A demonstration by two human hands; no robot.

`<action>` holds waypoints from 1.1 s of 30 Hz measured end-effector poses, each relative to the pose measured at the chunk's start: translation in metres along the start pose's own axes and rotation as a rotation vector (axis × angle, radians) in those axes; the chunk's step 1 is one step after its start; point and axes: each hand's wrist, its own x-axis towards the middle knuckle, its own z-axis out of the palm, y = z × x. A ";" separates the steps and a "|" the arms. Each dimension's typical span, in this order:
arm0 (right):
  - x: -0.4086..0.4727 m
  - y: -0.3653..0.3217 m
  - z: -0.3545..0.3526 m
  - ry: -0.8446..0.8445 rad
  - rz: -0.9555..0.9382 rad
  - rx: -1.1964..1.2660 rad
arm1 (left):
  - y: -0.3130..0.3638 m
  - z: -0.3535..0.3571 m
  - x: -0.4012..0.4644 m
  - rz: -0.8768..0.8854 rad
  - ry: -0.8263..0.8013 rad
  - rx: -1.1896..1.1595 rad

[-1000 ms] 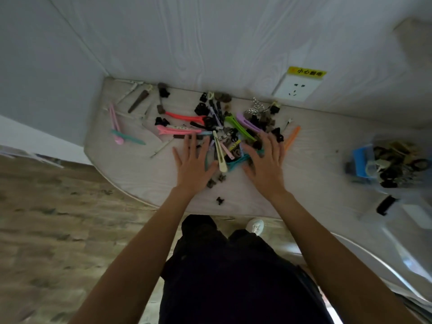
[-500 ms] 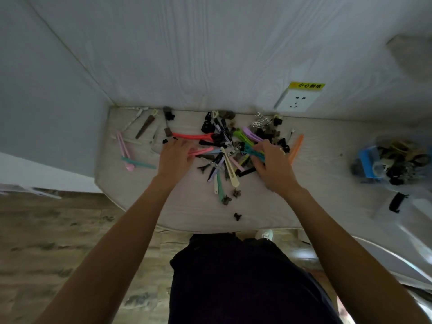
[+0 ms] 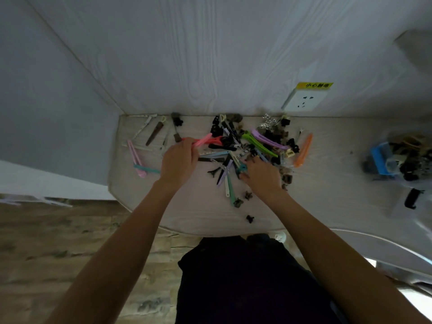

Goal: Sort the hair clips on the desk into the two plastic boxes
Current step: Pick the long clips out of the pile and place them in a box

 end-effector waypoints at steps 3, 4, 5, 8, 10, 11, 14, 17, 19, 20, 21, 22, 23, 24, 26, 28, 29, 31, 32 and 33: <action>-0.002 0.010 -0.003 0.002 0.091 0.135 | 0.004 -0.005 0.021 0.005 -0.044 0.010; -0.003 0.013 -0.005 0.023 0.116 0.186 | 0.006 -0.006 0.029 0.011 -0.073 0.037; -0.003 0.018 -0.008 0.064 0.132 0.223 | 0.008 -0.005 0.037 0.025 -0.106 0.074; 0.002 0.030 -0.019 0.212 0.124 0.243 | 0.012 0.000 0.053 0.061 -0.216 0.165; 0.014 0.037 -0.029 0.264 0.116 0.197 | 0.011 0.003 0.060 0.073 -0.250 0.162; 0.021 0.039 -0.033 0.263 0.121 0.178 | 0.008 0.005 0.062 0.081 -0.259 0.140; 0.038 0.038 -0.040 0.192 0.125 0.107 | 0.002 0.004 0.065 0.098 -0.317 0.098; 0.048 0.036 -0.036 0.134 0.114 0.031 | -0.002 0.000 0.062 0.162 -0.254 0.047; 0.051 0.037 -0.033 0.115 0.136 0.085 | -0.002 -0.002 0.055 0.230 -0.130 0.047; 0.051 0.040 -0.031 0.111 0.139 0.128 | 0.001 -0.003 0.050 0.237 -0.075 0.058; 0.050 0.043 -0.030 0.113 0.130 0.168 | 0.004 -0.002 0.043 0.227 -0.042 0.060; 0.048 0.047 -0.030 0.127 0.112 0.200 | 0.006 0.000 0.036 0.207 -0.041 0.061; 0.046 0.051 -0.030 0.141 0.095 0.217 | 0.007 0.004 0.028 0.184 -0.056 0.063; 0.045 0.055 -0.030 0.157 0.088 0.217 | 0.008 0.008 0.021 0.164 -0.083 0.071; 0.047 0.063 -0.032 0.176 0.092 0.178 | 0.008 0.016 0.010 0.137 -0.135 0.082; 0.052 0.068 -0.034 0.167 0.100 0.138 | 0.010 0.021 0.005 0.120 -0.179 0.072; 0.055 0.069 -0.036 0.155 0.105 0.133 | 0.013 0.022 0.003 0.111 -0.183 0.062; 0.060 0.066 -0.037 0.130 0.106 0.136 | 0.022 0.023 -0.001 0.073 -0.162 0.006; 0.061 0.065 -0.036 0.116 0.103 0.134 | 0.027 0.023 -0.004 0.043 -0.145 -0.031; 0.062 0.062 -0.037 0.105 0.098 0.128 | 0.032 0.025 -0.008 0.009 -0.129 -0.062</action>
